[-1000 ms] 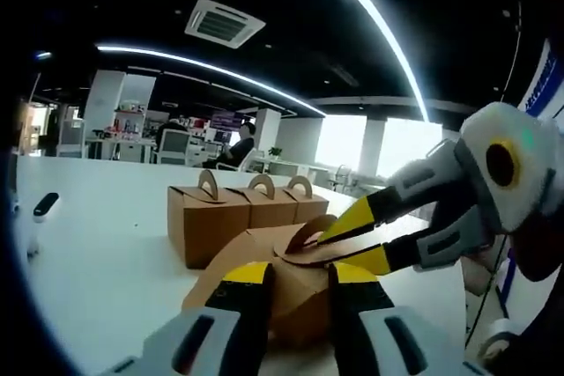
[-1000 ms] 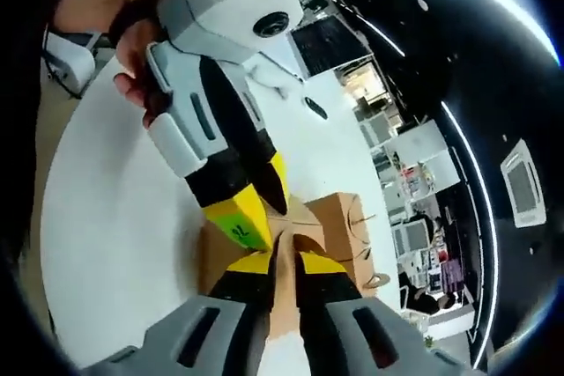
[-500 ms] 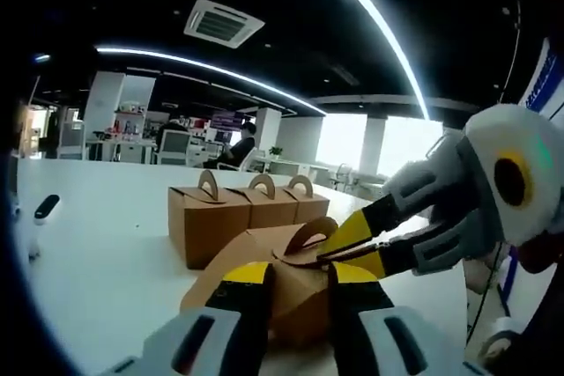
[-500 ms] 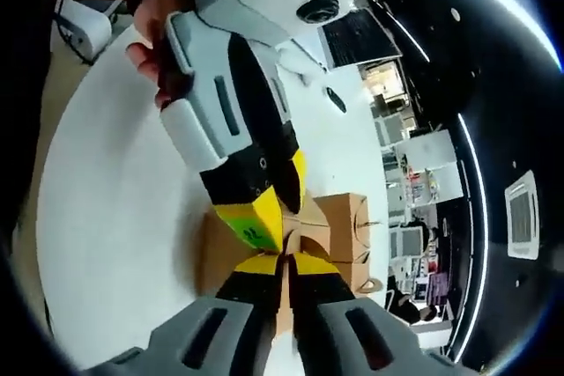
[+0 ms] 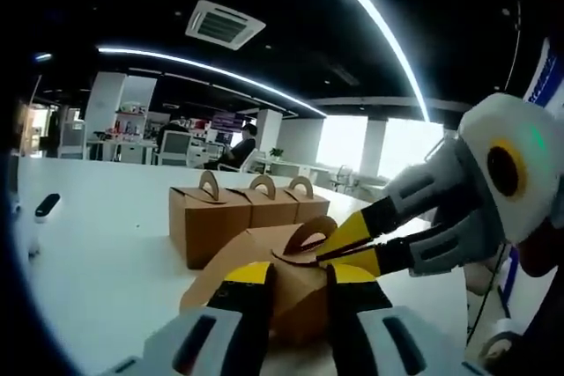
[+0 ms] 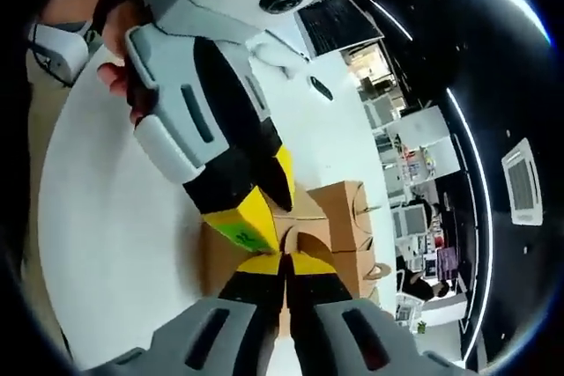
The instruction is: Pick up one paper box from the group, open the paper box, and remove the item inside
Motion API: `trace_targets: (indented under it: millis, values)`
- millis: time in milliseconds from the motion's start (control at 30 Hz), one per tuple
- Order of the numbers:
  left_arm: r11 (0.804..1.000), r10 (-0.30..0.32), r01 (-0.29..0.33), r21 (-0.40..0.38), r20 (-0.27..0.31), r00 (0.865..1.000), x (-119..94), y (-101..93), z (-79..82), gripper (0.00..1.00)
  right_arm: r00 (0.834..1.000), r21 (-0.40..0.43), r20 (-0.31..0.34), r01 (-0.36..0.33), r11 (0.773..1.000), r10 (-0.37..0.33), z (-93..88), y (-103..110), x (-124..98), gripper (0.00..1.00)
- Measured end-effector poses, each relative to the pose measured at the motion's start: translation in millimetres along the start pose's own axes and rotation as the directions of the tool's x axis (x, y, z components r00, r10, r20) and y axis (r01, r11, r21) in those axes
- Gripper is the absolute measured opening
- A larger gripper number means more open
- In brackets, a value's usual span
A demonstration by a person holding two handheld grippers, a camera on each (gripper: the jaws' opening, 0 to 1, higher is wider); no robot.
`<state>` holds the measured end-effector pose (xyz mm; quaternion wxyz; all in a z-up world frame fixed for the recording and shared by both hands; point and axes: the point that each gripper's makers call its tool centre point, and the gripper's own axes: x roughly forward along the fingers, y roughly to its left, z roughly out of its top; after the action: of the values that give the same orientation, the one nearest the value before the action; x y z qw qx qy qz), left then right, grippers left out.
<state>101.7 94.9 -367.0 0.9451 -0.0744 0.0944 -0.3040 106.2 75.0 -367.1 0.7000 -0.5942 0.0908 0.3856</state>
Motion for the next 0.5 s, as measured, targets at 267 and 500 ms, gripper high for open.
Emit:
trace_targets:
  millis: [267,500]
  values:
    - [1.000,0.011,-0.010,0.019,-0.011,1.000,0.5,-1.6,0.5,0.26,0.991,0.090,0.075,0.105,0.990,-0.111,1.3,-9.7,-6.0,0.02]
    - [1.000,0.011,-0.011,0.018,-0.017,1.000,2.7,-0.5,0.7,0.26,0.970,0.265,0.170,0.127,0.956,-0.176,-1.2,-19.7,-10.1,0.02]
